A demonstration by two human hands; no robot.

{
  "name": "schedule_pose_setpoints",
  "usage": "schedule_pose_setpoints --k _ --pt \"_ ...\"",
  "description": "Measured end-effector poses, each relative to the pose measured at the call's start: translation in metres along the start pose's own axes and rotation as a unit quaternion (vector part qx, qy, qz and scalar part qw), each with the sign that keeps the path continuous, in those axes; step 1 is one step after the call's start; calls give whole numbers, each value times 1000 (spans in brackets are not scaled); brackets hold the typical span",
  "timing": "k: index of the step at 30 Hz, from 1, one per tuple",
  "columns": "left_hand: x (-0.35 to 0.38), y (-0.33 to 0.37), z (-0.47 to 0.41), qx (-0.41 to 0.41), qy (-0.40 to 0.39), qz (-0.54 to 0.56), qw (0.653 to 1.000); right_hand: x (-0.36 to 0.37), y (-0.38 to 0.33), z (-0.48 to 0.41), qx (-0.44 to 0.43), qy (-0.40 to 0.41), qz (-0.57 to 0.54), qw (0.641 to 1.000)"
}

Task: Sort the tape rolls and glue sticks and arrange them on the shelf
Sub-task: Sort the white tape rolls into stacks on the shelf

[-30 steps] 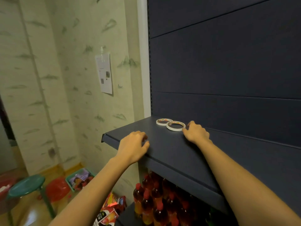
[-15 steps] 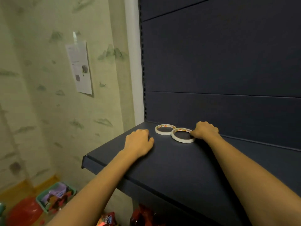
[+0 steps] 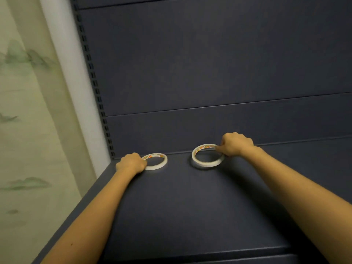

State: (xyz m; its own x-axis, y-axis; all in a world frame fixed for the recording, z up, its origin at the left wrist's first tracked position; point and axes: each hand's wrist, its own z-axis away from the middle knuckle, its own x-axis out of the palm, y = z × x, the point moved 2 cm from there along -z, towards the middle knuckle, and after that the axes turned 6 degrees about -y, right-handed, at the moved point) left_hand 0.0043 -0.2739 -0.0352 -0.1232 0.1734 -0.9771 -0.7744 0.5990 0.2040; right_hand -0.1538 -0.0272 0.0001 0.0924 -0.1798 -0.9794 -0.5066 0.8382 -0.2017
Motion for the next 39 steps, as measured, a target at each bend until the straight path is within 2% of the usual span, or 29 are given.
schedule_pose_setpoints --k 3,7,17,24,39 --pt "4 12 -4 37 -2 -6 999 -1 23 19 48 5 -30 998" --pt "9 47 9 129 0 12 992 -6 53 48 102 17 -60 993" --pt "24 197 99 326 -7 18 945 -45 156 131 193 82 -62 976" --pt "37 314 177 405 12 18 914 -84 285 202 273 117 -50 954" --pt "79 561 365 518 4 51 854 -134 555 327 339 202 -65 917"
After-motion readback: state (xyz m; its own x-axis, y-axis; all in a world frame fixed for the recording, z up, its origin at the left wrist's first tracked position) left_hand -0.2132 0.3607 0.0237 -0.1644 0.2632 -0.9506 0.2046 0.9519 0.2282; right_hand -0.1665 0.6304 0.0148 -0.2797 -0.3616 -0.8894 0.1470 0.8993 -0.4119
